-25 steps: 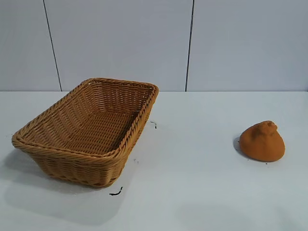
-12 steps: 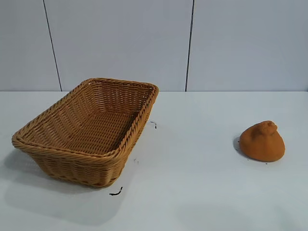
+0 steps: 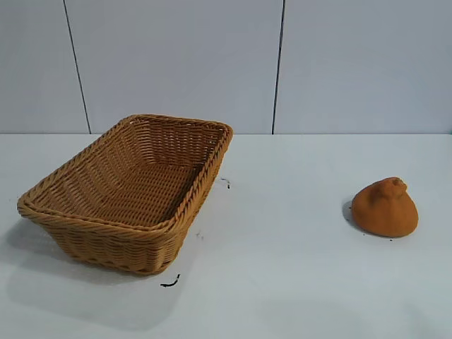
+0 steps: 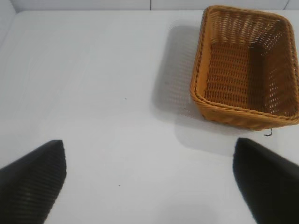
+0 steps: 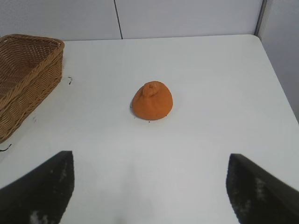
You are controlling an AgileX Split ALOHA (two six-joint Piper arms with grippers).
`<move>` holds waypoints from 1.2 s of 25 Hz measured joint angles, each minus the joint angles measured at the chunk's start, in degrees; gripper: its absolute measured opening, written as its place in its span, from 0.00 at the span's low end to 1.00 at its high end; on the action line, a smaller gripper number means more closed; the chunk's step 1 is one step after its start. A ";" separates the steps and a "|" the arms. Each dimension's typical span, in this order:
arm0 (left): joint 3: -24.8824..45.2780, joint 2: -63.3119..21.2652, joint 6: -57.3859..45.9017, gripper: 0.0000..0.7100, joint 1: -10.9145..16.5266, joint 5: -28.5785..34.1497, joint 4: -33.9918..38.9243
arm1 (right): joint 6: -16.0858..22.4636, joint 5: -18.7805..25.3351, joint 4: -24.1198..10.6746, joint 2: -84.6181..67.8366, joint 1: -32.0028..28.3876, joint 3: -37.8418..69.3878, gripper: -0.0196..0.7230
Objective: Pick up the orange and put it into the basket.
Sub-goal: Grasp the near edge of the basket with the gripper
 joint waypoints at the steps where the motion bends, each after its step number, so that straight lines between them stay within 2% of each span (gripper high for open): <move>1: -1.48 3.20 0.38 0.98 0.00 -0.21 -0.01 | 0.00 0.00 0.00 0.00 0.00 0.00 0.85; 6: -7.43 17.19 6.08 0.98 0.00 -4.15 -2.84 | 0.00 0.00 0.00 0.00 0.00 0.00 0.85; 9: -10.89 24.71 8.81 0.98 0.00 -7.08 -8.63 | 0.00 0.00 0.00 0.00 0.00 0.00 0.85; 15: -14.26 34.22 9.33 0.98 -0.12 -8.83 -16.04 | 0.00 0.07 0.00 0.00 0.00 0.00 0.85; 17: -14.34 35.67 9.33 0.98 -1.25 -8.99 -17.66 | 0.00 0.07 0.00 0.00 0.00 0.00 0.85; 22: -14.38 36.55 6.86 0.98 -9.99 -8.99 -17.58 | 0.00 0.07 0.00 0.00 0.00 0.00 0.85; 30: -14.38 36.55 -14.02 0.98 -23.94 -8.47 -12.03 | 0.00 0.07 0.00 0.00 0.00 0.00 0.85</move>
